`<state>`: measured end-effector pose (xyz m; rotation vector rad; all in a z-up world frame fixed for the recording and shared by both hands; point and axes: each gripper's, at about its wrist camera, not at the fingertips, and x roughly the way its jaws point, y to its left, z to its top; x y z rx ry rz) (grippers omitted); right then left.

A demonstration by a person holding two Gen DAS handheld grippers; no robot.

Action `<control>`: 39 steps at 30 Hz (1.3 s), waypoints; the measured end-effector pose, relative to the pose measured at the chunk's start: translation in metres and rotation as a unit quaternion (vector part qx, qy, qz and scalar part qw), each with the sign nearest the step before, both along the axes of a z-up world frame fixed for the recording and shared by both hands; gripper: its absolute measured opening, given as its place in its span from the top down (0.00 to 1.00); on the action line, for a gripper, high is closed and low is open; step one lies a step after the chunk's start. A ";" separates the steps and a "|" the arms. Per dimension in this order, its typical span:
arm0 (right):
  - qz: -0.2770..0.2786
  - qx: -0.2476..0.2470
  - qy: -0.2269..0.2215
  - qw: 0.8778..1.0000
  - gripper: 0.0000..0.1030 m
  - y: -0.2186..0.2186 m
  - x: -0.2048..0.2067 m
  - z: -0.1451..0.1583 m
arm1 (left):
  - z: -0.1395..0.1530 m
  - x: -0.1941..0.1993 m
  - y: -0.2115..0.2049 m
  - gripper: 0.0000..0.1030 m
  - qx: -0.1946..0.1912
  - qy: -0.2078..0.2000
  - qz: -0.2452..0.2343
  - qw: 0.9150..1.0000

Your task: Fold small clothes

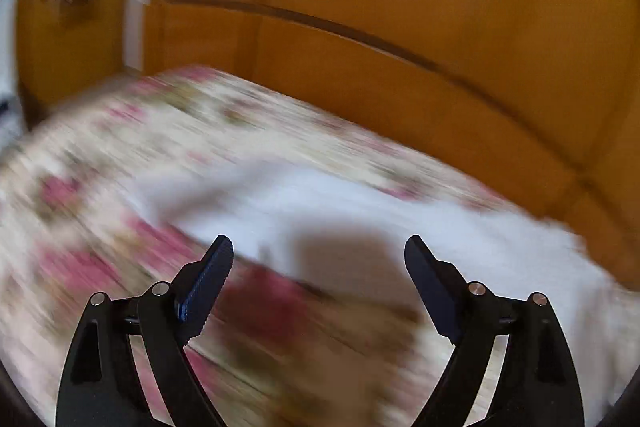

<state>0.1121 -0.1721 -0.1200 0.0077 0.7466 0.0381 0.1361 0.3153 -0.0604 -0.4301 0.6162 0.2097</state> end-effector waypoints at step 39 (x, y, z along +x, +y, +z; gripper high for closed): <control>0.023 0.012 -0.009 1.000 0.93 -0.139 -0.051 0.056 | -0.065 -0.059 -0.155 0.13 -0.070 -0.024 -0.202 0.977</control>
